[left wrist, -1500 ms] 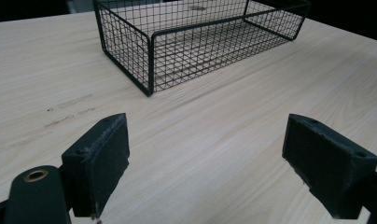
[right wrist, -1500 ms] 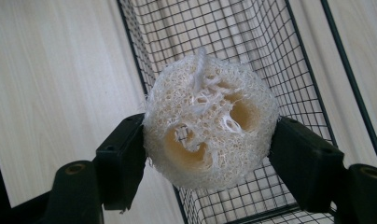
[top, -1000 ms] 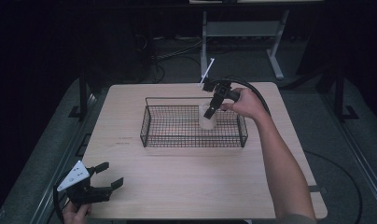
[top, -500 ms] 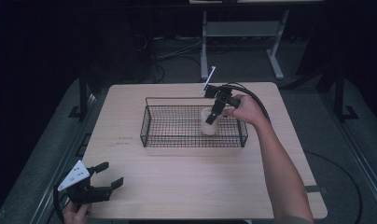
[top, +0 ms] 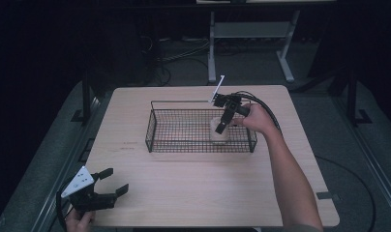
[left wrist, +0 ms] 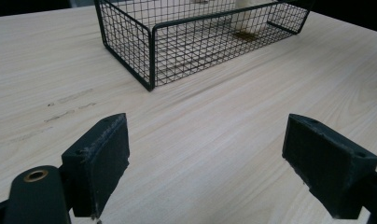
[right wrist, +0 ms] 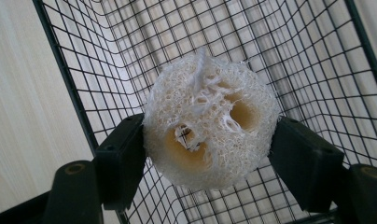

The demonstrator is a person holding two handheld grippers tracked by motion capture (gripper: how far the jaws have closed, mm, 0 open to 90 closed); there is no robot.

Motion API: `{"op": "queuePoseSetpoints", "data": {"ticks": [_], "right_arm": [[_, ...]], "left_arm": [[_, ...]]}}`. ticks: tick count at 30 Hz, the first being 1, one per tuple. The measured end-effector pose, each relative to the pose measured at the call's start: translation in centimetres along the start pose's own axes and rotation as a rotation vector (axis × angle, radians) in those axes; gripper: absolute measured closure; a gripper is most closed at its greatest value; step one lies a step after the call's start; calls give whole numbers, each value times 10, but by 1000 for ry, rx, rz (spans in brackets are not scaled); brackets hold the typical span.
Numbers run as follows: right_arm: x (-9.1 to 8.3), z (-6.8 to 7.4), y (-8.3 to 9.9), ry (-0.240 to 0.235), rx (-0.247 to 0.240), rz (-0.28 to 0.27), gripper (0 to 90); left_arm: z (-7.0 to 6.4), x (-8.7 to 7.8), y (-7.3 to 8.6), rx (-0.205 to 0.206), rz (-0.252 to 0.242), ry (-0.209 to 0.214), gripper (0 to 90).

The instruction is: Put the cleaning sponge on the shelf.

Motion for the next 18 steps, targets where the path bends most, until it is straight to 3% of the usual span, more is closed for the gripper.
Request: {"op": "queuePoseSetpoints", "data": {"ticks": [11,18], "right_arm": [[14,-2,3,-18,30,-10,286],[12,-2,4,-17,35,-25,271]], "left_arm": [[0,0,0,2,1,-1,141],[-1,0,0,1,1,-2,141]]}}
Point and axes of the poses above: each handheld gripper's, and its own axes: x roughly forward along the jaws, y roughly out of its underside, z roughly to its left, the point moved 3 cm from there along x, roughly forward along the jaws, and after that the axes turned 11 degrees about y, right-handed, at the moved point
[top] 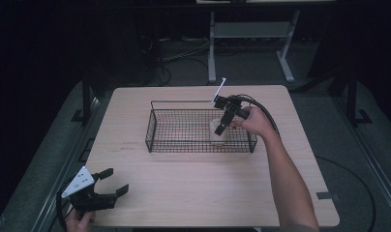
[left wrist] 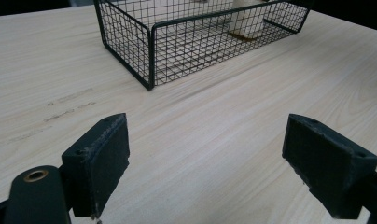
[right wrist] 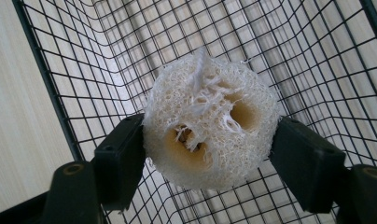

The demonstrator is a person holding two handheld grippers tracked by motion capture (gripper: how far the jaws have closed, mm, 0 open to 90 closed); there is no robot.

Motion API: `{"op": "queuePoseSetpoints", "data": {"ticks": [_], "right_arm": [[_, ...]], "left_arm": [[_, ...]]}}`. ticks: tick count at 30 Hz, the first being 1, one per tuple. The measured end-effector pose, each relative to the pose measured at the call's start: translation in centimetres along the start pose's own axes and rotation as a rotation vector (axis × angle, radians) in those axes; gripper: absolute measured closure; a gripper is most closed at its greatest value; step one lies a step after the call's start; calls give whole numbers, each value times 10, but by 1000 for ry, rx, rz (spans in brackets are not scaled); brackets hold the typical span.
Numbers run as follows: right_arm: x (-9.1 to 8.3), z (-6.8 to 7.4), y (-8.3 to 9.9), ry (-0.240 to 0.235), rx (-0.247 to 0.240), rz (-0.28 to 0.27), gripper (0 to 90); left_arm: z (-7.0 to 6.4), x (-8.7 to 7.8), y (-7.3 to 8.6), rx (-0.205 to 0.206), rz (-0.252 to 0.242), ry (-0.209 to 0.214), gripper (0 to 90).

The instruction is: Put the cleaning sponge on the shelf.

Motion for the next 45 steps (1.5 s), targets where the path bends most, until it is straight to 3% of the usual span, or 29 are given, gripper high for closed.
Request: {"op": "queuePoseSetpoints", "data": {"ticks": [4,14,25,45], "right_arm": [[-2,1,0,4,-2,1,208],[-10,3,1,1,0,-12,179],[-27,6,5,6,-2,-42,189],[-43,13,10,15,-17,-51,186]], "left_arm": [[0,0,0,1,2,0,141],[0,0,0,1,3,2,141],[0,0,0,1,3,0,141],[-1,-1,1,-2,2,-2,140]]}}
Point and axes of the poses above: each handheld gripper's, and its own axes: x roughly forward along the jaws, y roughly out of its underside, z roughly to its left, the point moved 3 cm from there along x, roughly forward along the jaws, and after that the axes turned 11 degrees about y, right-handed, at the moved point
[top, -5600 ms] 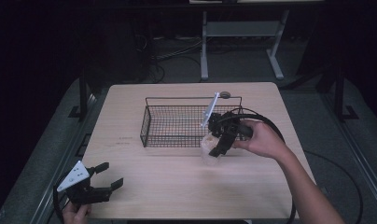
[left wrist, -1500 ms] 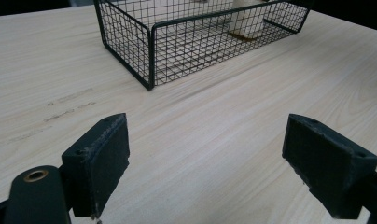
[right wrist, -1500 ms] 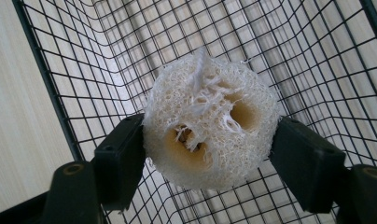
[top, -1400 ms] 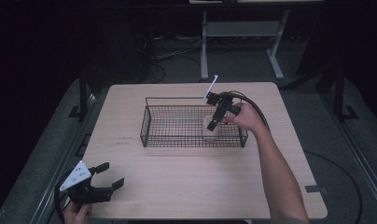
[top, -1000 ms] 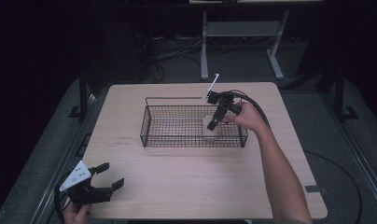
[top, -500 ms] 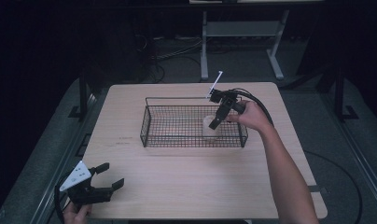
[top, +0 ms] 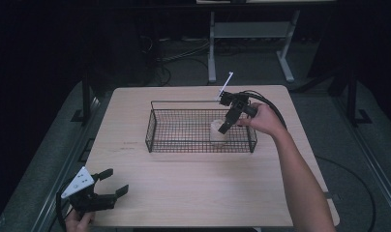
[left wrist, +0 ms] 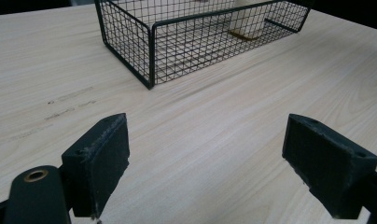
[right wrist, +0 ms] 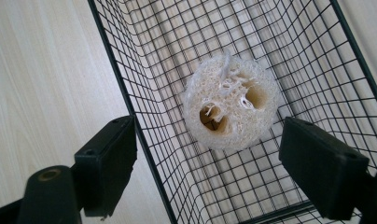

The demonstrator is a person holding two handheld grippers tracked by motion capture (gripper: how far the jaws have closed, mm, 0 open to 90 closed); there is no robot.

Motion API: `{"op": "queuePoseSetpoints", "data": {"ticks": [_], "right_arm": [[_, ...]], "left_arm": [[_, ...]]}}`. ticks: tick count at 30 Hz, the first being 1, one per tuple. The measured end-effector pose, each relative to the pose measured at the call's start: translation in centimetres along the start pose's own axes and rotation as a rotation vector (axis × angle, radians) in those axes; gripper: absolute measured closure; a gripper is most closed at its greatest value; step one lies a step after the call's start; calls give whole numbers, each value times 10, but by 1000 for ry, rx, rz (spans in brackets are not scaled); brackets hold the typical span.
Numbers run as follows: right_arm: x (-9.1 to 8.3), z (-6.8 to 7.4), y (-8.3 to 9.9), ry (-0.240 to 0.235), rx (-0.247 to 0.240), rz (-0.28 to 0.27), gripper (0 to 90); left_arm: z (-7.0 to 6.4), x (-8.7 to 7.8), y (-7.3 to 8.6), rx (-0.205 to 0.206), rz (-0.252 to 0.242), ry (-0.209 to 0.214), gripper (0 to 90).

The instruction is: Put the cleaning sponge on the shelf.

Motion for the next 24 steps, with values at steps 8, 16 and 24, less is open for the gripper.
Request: {"op": "queuePoseSetpoints", "data": {"ticks": [8,16,24], "right_arm": [[-10,3,5,-1,-4,-9,181],[-19,6,9,5,-13,-16,181],[-29,10,15,13,-26,-21,181]], "left_arm": [[0,1,0,3,5,0,141],[0,1,0,3,4,0,141],[-1,2,0,2,1,2,141]]}}
Point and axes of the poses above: each handheld gripper's, and its own axes: x roughly forward along the jaws, y roughly out of its underside, z roughly to its left, the point moved 3 cm from there along x, roughly forward along the jaws, and after that the axes turned 11 degrees about y, right-handed, at the moved point
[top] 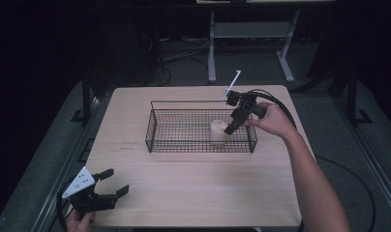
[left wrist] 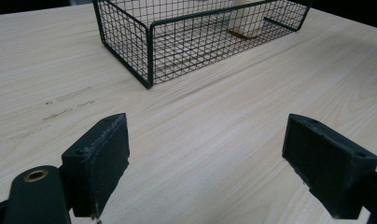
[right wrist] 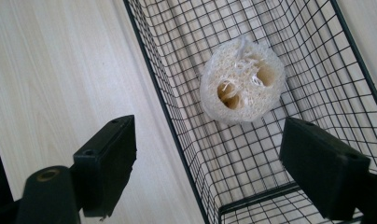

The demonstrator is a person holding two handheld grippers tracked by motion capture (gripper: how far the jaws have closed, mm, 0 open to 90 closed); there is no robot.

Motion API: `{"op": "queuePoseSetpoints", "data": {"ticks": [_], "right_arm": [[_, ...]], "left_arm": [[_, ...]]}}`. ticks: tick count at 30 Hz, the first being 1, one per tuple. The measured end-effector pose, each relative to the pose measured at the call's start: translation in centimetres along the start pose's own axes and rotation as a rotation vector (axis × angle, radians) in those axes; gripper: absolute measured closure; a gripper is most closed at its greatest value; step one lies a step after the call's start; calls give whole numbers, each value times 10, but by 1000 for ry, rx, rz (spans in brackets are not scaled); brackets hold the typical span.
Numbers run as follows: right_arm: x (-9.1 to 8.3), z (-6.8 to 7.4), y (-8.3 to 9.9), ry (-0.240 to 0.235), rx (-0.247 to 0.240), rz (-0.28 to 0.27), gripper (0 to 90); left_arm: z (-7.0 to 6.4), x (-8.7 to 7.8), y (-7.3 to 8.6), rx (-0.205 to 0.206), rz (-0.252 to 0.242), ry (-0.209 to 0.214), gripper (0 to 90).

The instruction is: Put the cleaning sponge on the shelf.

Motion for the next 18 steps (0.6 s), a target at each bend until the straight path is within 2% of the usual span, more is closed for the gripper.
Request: {"op": "queuePoseSetpoints", "data": {"ticks": [18], "right_arm": [[-13,14,15,16,-36,1,175]], "left_arm": [[0,1,0,4,12,0,141]]}}
Point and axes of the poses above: each handheld gripper's, and its own axes: x roughly forward along the jaws, y roughly out of its underside, z roughly to its left, the point moved 3 cm from there along x, roughly forward along the jaws, and after that the axes turned 11 degrees about y, right-handed, at the moved point
